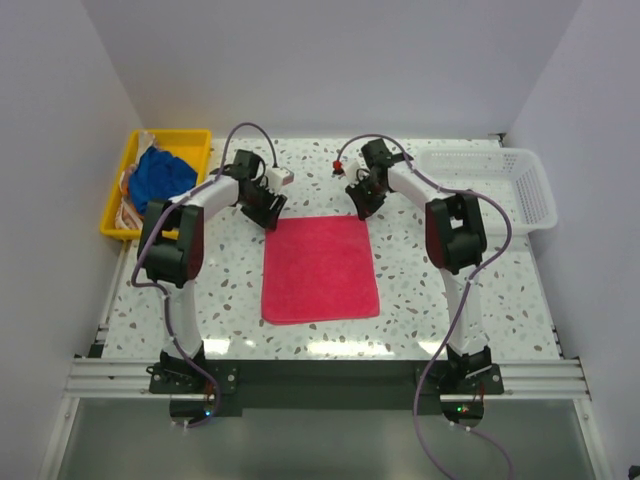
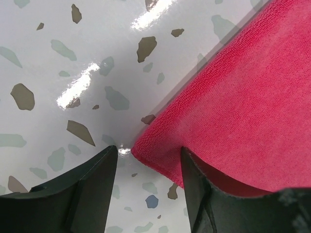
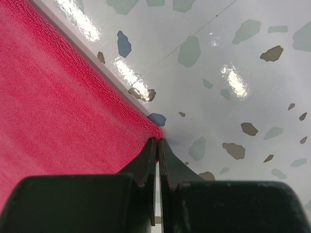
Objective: Fold and stack the towels
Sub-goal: Fold the towel
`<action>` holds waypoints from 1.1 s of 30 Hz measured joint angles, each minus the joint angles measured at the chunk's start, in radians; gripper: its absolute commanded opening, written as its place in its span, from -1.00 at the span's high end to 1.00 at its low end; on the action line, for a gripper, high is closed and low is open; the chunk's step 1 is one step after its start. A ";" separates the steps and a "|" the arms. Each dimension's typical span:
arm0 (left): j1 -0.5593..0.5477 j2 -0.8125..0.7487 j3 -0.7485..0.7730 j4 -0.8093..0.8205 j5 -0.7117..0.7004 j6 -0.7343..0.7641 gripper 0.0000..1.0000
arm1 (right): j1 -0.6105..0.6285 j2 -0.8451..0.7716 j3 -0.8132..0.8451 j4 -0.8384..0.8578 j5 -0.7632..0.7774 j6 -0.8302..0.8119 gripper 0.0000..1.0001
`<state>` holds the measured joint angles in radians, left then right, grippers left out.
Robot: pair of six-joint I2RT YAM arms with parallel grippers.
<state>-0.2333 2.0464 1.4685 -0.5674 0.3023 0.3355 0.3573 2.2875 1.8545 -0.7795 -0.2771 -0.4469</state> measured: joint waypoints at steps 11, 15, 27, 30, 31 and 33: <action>0.000 0.019 0.031 0.008 -0.045 -0.006 0.00 | 0.005 -0.008 -0.014 0.014 0.006 -0.003 1.00; 0.000 0.030 0.041 0.015 -0.045 -0.011 0.10 | 0.005 -0.011 -0.019 0.018 0.007 -0.003 1.00; -0.011 0.046 0.050 0.021 -0.074 -0.029 0.28 | 0.011 -0.024 -0.039 0.038 0.025 -0.003 1.00; -0.023 0.045 0.043 0.024 -0.103 -0.031 0.28 | 0.011 -0.026 -0.043 0.042 0.026 -0.003 1.00; -0.026 0.042 0.038 0.028 -0.113 -0.033 0.28 | 0.011 -0.026 -0.043 0.043 0.027 -0.003 1.00; -0.033 0.038 0.029 0.036 -0.136 -0.039 0.28 | 0.013 -0.027 -0.043 0.043 0.029 -0.003 1.00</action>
<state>-0.2665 2.0842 1.4971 -0.5316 0.1665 0.2962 0.3698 2.2608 1.8111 -0.7368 -0.2478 -0.4496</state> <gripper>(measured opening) 0.362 0.015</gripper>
